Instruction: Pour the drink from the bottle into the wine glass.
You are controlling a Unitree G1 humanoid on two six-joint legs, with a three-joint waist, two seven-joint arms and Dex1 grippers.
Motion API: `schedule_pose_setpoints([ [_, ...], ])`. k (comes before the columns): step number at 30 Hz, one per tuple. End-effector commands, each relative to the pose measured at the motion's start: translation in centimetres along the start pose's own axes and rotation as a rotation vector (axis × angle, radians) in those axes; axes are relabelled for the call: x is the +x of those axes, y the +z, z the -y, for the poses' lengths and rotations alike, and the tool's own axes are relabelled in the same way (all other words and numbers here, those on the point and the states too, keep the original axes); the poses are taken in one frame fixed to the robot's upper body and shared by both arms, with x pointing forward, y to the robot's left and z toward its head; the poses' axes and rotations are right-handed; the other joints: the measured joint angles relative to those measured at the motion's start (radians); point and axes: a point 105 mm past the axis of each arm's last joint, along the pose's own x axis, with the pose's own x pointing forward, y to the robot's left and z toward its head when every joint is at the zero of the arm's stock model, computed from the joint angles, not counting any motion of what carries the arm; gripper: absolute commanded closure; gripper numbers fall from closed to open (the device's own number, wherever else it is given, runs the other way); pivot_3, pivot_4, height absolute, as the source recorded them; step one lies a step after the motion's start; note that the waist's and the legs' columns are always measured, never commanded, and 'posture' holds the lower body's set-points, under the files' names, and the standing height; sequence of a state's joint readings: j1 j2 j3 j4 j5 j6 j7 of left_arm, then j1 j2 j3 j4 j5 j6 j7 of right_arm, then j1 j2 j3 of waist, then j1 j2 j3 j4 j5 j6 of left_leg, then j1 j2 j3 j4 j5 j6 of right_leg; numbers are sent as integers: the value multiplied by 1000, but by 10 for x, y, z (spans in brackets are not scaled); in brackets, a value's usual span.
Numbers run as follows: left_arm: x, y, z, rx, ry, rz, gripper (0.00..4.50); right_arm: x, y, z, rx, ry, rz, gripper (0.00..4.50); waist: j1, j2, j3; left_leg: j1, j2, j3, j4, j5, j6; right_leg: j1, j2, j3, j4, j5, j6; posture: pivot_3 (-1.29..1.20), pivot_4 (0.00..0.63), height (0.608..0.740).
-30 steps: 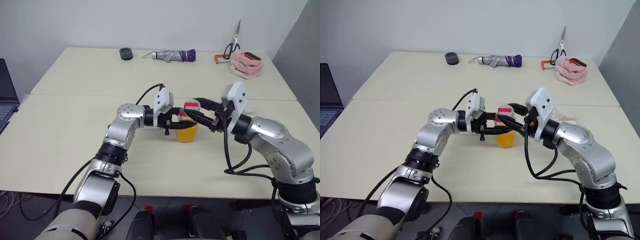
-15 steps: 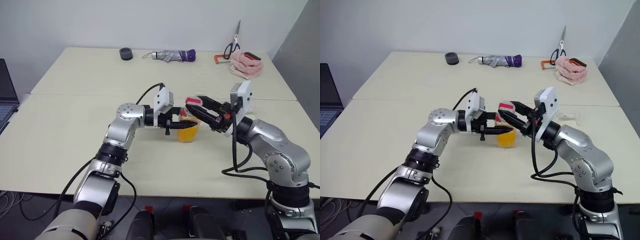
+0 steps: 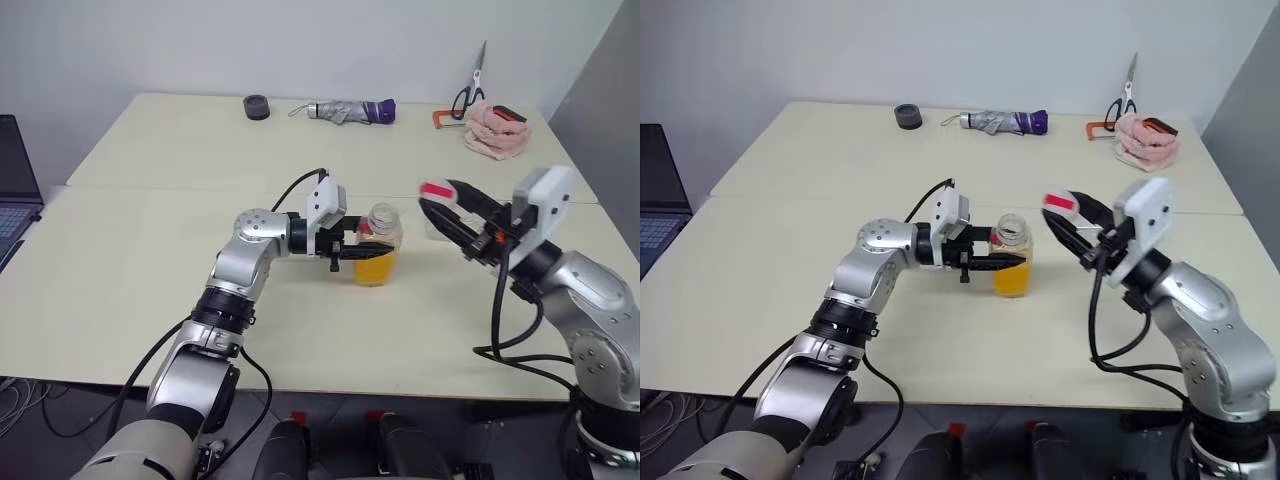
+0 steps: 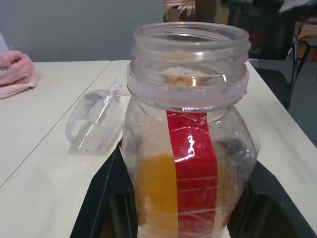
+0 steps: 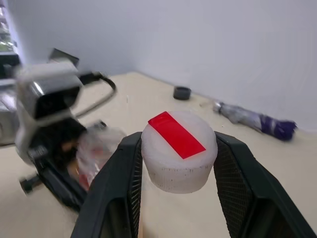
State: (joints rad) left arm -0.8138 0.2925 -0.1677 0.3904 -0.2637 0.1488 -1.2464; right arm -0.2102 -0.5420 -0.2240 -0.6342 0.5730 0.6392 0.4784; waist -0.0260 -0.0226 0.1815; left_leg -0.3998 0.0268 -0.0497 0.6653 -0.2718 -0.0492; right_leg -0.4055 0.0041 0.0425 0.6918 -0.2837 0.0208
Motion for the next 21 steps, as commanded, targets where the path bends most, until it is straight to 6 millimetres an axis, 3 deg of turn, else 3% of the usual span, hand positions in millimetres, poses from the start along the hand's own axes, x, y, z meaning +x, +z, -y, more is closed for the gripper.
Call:
schedule_pose_setpoints([
  [1,0,17,-1,50,11,52,2787,-29,-32,21,-7,-150,-99,2772,0,0,0,0,0,-1,0,0,0,0,0,0,0,0,0,0,150,740],
  [4,-1,18,-4,46,25,57,2787,-50,-84,39,-14,-312,-252,2772,-1,0,0,0,0,0,0,0,0,0,0,0,0,0,0,0,150,740],
  [7,-1,18,-5,43,33,59,2787,-58,-113,43,4,-358,-324,2772,-11,0,0,2,0,3,0,0,0,0,1,3,2,0,0,0,150,740],
  [9,-2,18,-5,43,35,59,2787,-62,-124,42,9,-369,-344,2041,-12,0,0,4,1,3,0,0,0,0,2,4,4,0,0,0,150,740],
  [15,-8,18,-6,37,66,56,2787,-70,-129,44,85,-390,-329,25,-8,1,0,4,2,1,0,0,0,0,3,3,5,-1,-1,0,150,740],
  [21,-17,16,-13,27,137,55,2787,-82,-117,41,113,-314,-330,0,-3,1,0,3,2,1,0,0,0,0,3,3,4,-1,-1,0,150,740],
])
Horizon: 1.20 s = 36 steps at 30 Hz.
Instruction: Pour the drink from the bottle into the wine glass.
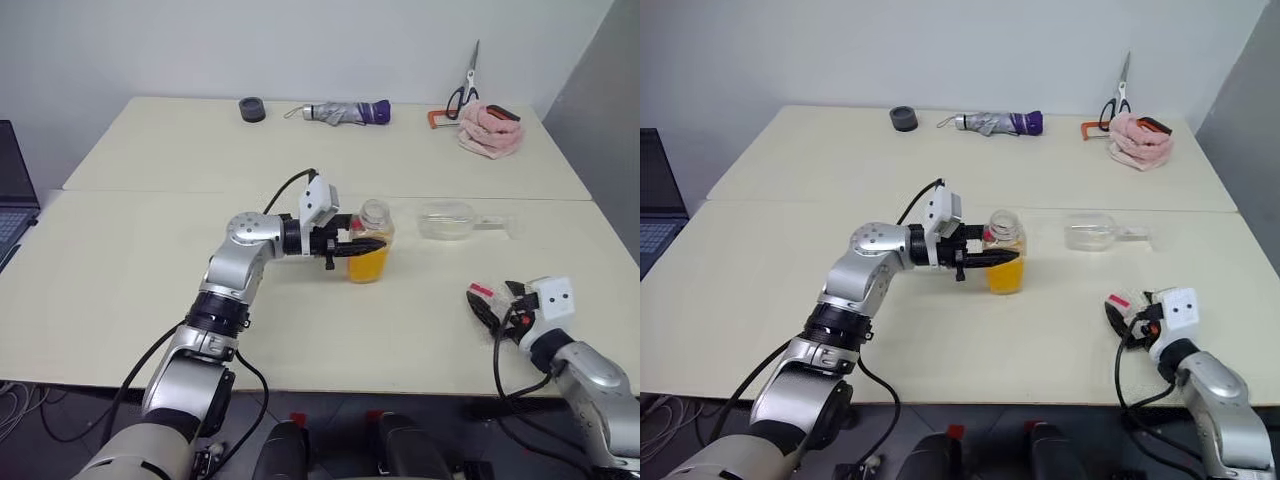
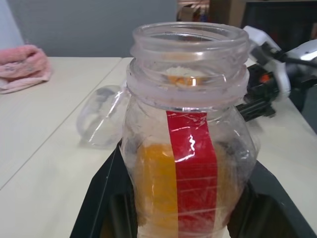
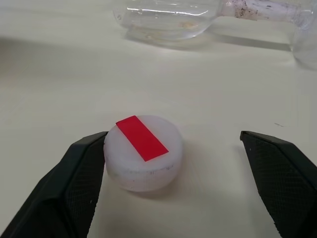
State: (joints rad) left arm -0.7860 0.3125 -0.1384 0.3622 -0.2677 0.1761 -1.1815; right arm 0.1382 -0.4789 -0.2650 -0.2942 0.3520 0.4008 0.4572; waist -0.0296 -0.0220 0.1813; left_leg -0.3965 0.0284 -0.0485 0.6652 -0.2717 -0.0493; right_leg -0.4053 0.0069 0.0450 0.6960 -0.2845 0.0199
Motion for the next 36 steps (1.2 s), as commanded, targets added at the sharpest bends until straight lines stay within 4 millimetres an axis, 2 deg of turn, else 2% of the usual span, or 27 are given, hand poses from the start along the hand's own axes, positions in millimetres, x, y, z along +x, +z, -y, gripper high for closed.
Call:
schedule_pose_setpoints([
  [1,-6,19,-7,44,56,62,2787,-10,19,-1,-17,53,45,0,-1,0,0,0,0,0,0,0,0,0,0,0,0,0,0,0,150,740],
  [5,-11,17,-14,42,116,64,2787,-8,1,-14,-111,128,-54,0,-1,0,0,0,0,0,0,0,0,0,0,0,0,0,0,0,150,740],
  [7,-12,17,-15,44,128,63,2787,-3,-2,-13,-180,110,-63,0,-2,0,0,0,0,0,0,0,0,0,0,0,0,0,0,0,150,740],
  [11,-20,19,-23,53,192,66,2787,-1,25,-20,-143,129,57,0,-3,0,0,0,0,0,0,0,0,0,0,0,0,0,0,0,150,740],
  [17,-53,20,-57,64,462,74,2787,-4,47,-35,-250,208,77,0,-2,0,0,0,0,0,0,0,0,0,0,0,0,0,0,0,150,740],
  [20,-80,19,-78,59,642,64,2787,0,70,-62,-239,328,135,0,-4,0,0,0,0,0,0,0,0,0,0,0,0,0,0,0,150,740],
  [21,-97,17,-87,58,735,54,2787,5,80,-81,-221,423,154,0,-5,0,0,1,0,0,0,0,0,0,0,0,0,0,0,0,150,740],
  [23,-121,14,-99,54,867,41,2787,12,91,-105,-222,529,161,0,-12,0,0,2,1,0,0,0,0,0,1,0,1,0,0,0,150,740],
  [26,-147,7,-107,42,991,18,2787,33,107,-120,-199,545,182,0,-9,0,0,1,1,-3,0,0,0,0,1,-2,1,0,0,0,150,740],
  [30,-171,0,-112,24,1097,3,2787,50,127,-144,-182,604,215,0,3,-1,0,-2,0,-3,1,0,0,-1,-2,-3,0,0,0,0,150,740],
  [36,-194,-7,-115,-14,1193,15,2787,63,135,-174,-207,693,216,0,8,-1,0,-4,-2,-3,1,0,-1,-1,-8,-4,-2,0,0,0,150,740],
])
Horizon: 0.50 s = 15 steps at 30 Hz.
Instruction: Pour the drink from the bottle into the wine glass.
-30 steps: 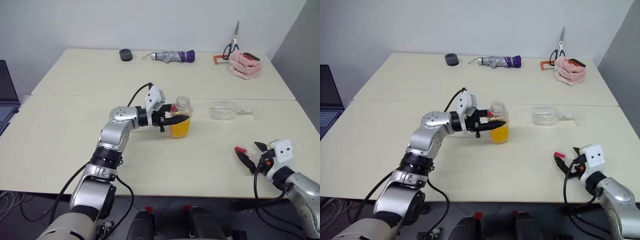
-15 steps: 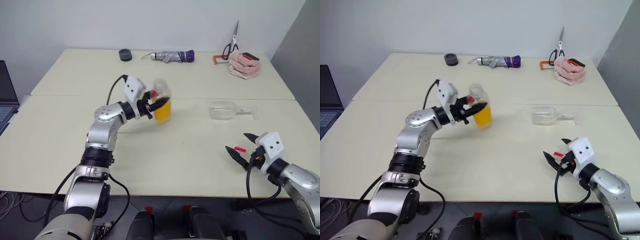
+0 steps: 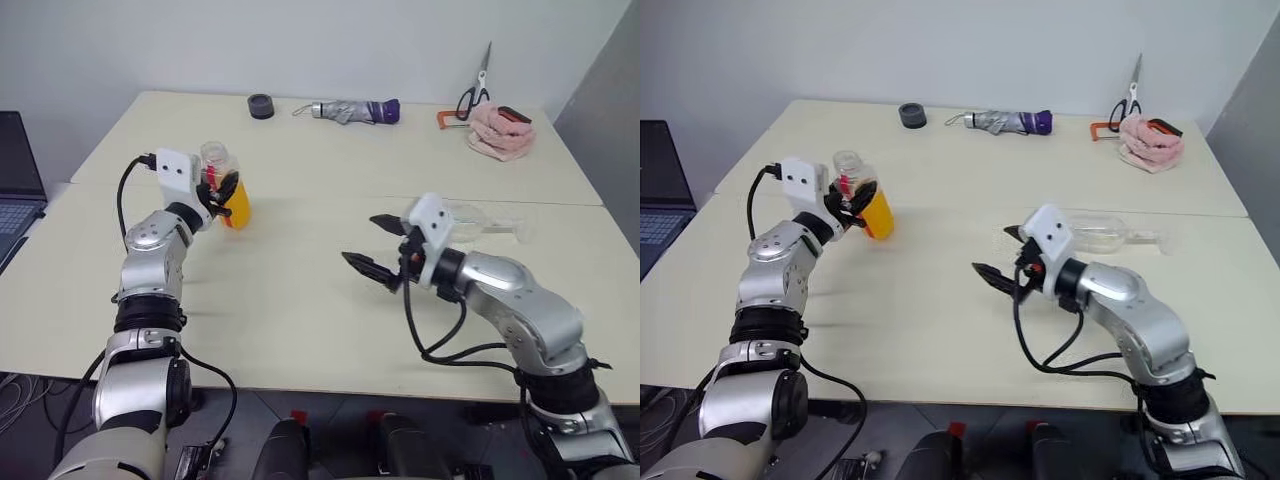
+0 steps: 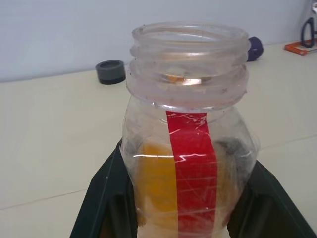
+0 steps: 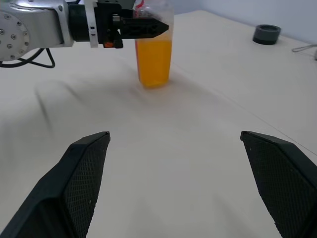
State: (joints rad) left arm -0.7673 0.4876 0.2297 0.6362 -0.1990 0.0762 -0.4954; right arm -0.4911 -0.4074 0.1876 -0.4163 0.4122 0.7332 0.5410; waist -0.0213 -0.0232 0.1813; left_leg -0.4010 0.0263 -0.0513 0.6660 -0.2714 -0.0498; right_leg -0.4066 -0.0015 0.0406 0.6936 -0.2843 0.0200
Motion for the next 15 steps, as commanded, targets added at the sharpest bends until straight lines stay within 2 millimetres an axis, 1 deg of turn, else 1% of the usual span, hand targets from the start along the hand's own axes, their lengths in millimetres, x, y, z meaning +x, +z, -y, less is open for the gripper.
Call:
schedule_pose_setpoints([
  [1,-2,19,-14,0,52,72,2787,10,7,-6,-28,32,13,0,0,0,0,0,0,0,0,0,0,0,0,0,0,0,0,0,150,740],
  [5,-1,10,-17,-40,62,46,2787,20,10,-11,-30,56,16,0,-4,0,0,1,-1,0,0,0,0,0,1,0,1,0,0,0,150,740],
  [8,1,6,-14,-49,40,38,2787,26,8,-10,-33,51,7,0,-5,0,0,2,-1,0,0,0,0,0,2,-1,2,0,0,0,150,740],
  [14,1,0,-14,-23,29,27,2787,28,9,-9,-34,39,12,0,-5,0,0,2,-1,0,0,0,0,0,2,-1,3,0,0,0,150,740],
  [15,0,-2,-14,-33,30,27,2437,28,9,-9,-33,36,13,0,-5,0,0,2,-1,0,0,0,0,0,2,-1,3,0,0,0,150,740],
])
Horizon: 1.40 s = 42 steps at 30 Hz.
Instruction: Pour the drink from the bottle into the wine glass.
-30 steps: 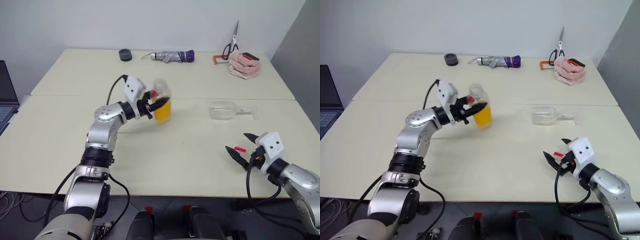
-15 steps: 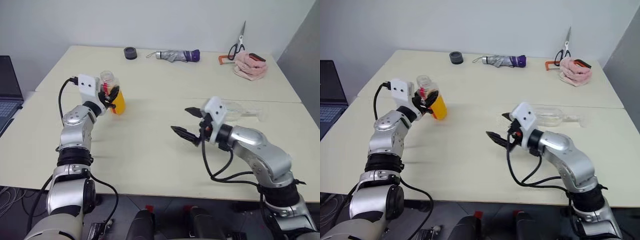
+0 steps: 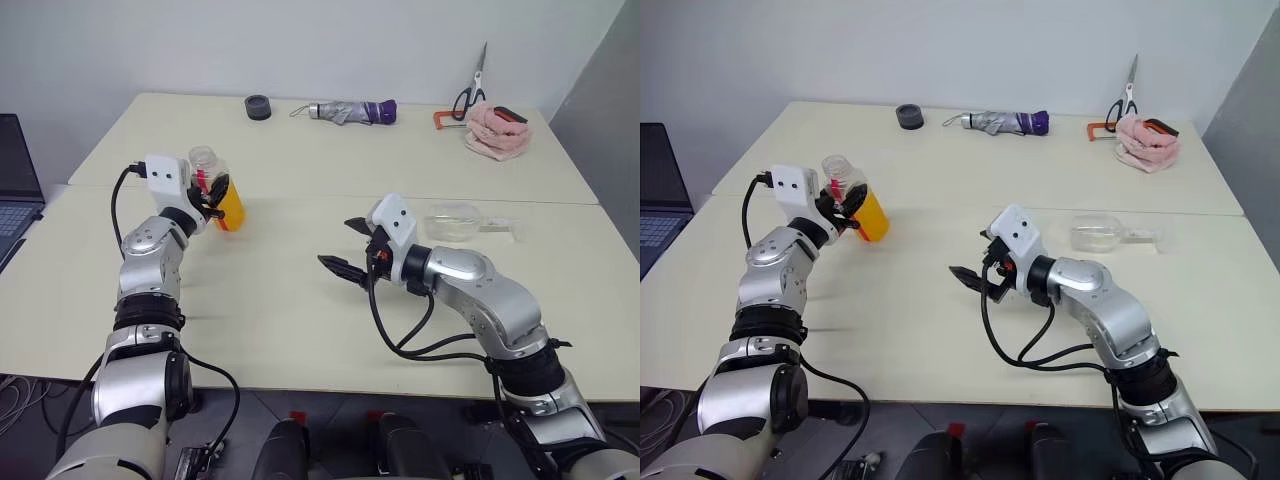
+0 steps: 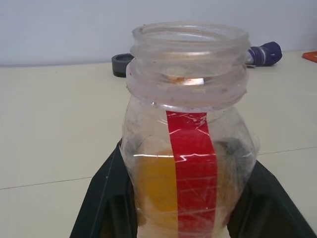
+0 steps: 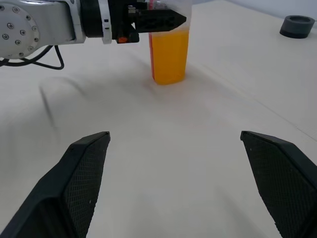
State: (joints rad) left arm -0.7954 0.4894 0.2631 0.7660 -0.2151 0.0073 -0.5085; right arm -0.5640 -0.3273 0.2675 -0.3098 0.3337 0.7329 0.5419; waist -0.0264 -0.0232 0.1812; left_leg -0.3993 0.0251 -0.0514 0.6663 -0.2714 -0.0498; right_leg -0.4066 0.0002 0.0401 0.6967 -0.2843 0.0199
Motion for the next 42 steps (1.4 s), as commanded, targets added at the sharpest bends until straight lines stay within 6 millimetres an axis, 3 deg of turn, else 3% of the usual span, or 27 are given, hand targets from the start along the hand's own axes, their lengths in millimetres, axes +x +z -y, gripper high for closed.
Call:
schedule_pose_setpoints([
  [1,1,9,-3,19,-3,28,2064,0,15,-2,-31,1,53,0,0,0,0,0,0,0,0,0,0,0,0,0,0,0,0,0,150,740],
  [8,-1,7,-2,18,-7,32,37,0,16,-3,-27,-1,60,0,-3,0,0,0,0,0,0,0,0,0,0,0,0,0,0,0,150,740],
  [20,-17,-7,-4,66,24,34,37,-5,8,-3,-60,-11,46,0,-5,0,0,0,1,0,0,0,0,0,0,0,0,0,0,0,150,740],
  [25,-32,-22,-2,118,25,-2,37,-14,-5,1,-177,-61,12,0,-5,0,0,0,1,0,0,0,0,0,-1,1,0,0,0,0,150,740],
  [34,-61,-21,-5,101,127,36,37,-39,-1,2,-161,-119,68,0,-3,0,0,0,2,-1,0,0,0,0,-1,1,0,0,0,0,150,740],
  [37,-76,-22,13,85,78,38,37,-57,1,3,-180,-160,94,0,-3,0,0,0,4,-1,-1,0,0,0,-3,1,-1,0,0,0,150,740],
  [42,-88,-20,63,108,-197,-12,37,-83,6,16,-258,-301,90,0,-1,0,0,1,3,-1,-1,0,0,1,-3,1,0,0,0,0,150,740],
])
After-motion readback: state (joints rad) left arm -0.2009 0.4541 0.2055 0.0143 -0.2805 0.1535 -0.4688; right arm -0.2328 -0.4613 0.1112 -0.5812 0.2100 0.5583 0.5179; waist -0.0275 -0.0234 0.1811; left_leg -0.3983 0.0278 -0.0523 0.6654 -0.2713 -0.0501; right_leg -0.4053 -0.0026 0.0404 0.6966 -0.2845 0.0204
